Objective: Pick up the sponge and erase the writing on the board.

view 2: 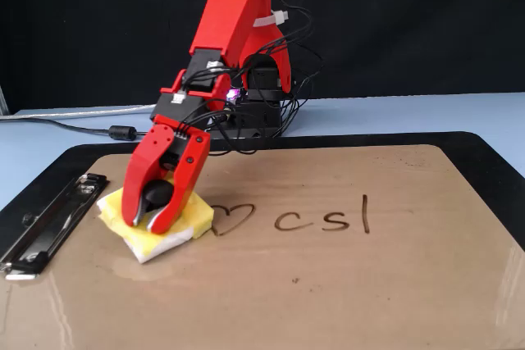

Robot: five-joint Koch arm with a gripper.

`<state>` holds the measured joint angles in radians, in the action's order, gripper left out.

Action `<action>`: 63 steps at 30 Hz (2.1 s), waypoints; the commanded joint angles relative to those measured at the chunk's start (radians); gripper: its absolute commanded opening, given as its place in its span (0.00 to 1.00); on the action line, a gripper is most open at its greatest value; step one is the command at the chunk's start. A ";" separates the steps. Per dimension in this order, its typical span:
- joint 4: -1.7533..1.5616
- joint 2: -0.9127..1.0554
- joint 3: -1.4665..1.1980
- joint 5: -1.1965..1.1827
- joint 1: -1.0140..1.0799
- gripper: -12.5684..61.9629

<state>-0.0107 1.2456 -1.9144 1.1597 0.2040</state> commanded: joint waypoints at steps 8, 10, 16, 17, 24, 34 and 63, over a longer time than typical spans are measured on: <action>0.015 0.213 -0.239 -0.046 0.147 0.06; 0.018 0.083 -0.094 -0.057 0.152 0.06; 0.025 0.037 -0.031 -0.061 0.192 0.06; 0.025 0.123 -0.100 -0.061 0.199 0.06; 0.020 0.298 -0.279 -0.060 0.213 0.06; 0.028 0.167 -0.215 0.031 0.100 0.06; -0.167 -0.038 -0.052 -0.006 0.035 0.06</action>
<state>-0.1304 1.3330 -2.0479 1.1720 0.2224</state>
